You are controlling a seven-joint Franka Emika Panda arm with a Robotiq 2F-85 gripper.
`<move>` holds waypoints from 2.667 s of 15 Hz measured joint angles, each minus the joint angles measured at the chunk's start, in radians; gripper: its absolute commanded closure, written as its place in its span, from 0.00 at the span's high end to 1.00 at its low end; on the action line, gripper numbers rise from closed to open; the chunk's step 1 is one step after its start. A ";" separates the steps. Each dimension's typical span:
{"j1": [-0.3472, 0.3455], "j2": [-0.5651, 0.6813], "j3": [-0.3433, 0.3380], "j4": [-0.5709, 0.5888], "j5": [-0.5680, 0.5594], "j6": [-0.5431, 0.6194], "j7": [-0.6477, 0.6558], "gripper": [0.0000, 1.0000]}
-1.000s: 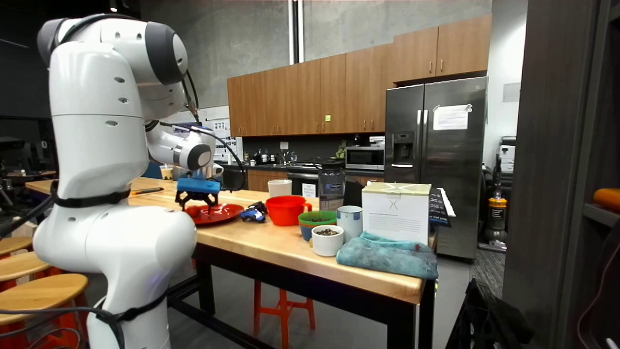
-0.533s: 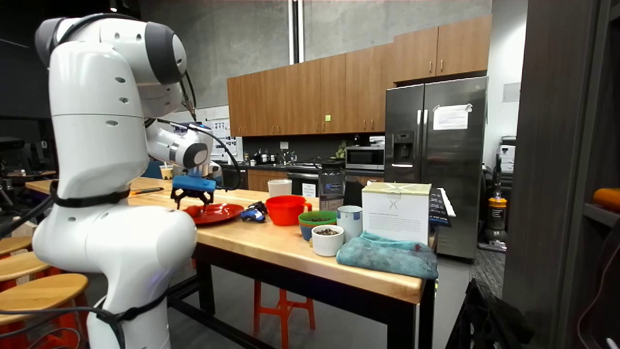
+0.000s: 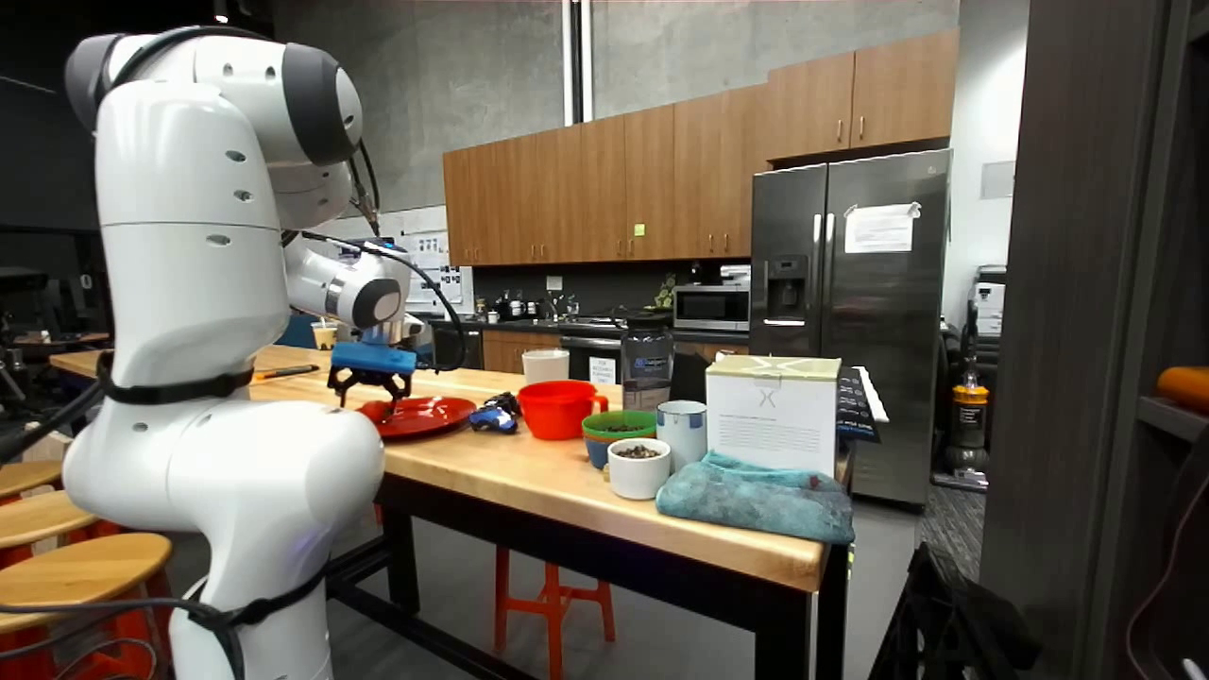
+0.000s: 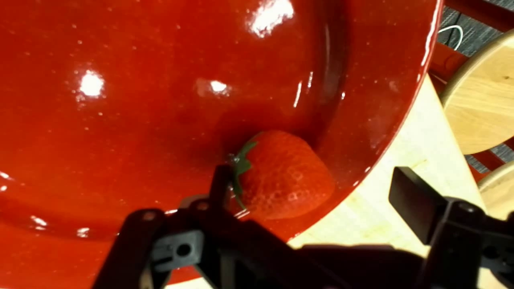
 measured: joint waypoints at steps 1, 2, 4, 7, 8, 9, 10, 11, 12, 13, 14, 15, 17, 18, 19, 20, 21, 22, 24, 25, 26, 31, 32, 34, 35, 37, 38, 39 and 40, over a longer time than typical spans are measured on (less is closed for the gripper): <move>0.000 0.000 0.000 0.000 0.000 0.000 0.000 0.61; 0.000 0.000 0.000 0.000 0.000 0.000 0.000 0.53; 0.000 0.000 0.000 0.000 0.000 0.000 0.000 0.37; 0.000 0.000 0.000 0.000 0.000 0.000 0.000 0.41; 0.000 -0.001 0.000 0.001 0.000 0.000 0.000 0.60; 0.000 -0.001 0.000 0.002 -0.001 0.000 0.000 0.61; 0.000 -0.001 0.000 0.003 -0.002 0.000 0.000 0.66; -0.001 -0.001 -0.002 0.003 -0.007 0.001 0.001 0.72; -0.004 -0.001 -0.003 0.003 -0.016 0.001 0.002 0.77; -0.007 0.000 -0.005 0.002 -0.026 0.002 0.003 0.85; -0.011 0.000 -0.008 0.002 -0.041 0.002 0.006 0.91; -0.016 0.000 -0.013 0.002 -0.059 0.002 0.009 0.96; -0.030 -0.001 -0.025 0.001 -0.105 0.001 0.025 1.00; -0.037 -0.001 -0.032 0.000 -0.130 -0.001 0.033 1.00; -0.046 -0.002 -0.039 -0.001 -0.157 -0.006 0.045 1.00; -0.055 -0.004 -0.046 -0.003 -0.183 -0.016 0.056 1.00; -0.063 -0.007 -0.053 -0.003 -0.206 -0.032 0.067 1.00; -0.070 -0.010 -0.060 -0.004 -0.223 -0.051 0.076 1.00; -0.079 -0.020 -0.069 -0.003 -0.237 -0.098 0.086 1.00; -0.081 -0.025 -0.071 -0.003 -0.237 -0.119 0.087 1.00; -0.083 -0.033 -0.073 -0.003 -0.237 -0.139 0.089 1.00; -0.083 -0.068 -0.078 0.003 -0.249 -0.155 0.127 1.00; -0.083 -0.076 -0.079 0.007 -0.250 -0.146 0.139 1.00; -0.084 -0.094 -0.082 0.018 -0.252 -0.128 0.160 1.00; -0.084 -0.101 -0.083 0.025 -0.252 -0.127 0.163 1.00; -0.083 -0.115 -0.083 0.036 -0.252 -0.154 0.162 1.00; -0.081 -0.120 -0.083 0.038 -0.252 -0.179 0.159 1.00; -0.077 -0.124 -0.083 0.039 -0.251 -0.208 0.154 1.00; -0.073 -0.126 -0.083 0.039 -0.247 -0.240 0.144 1.00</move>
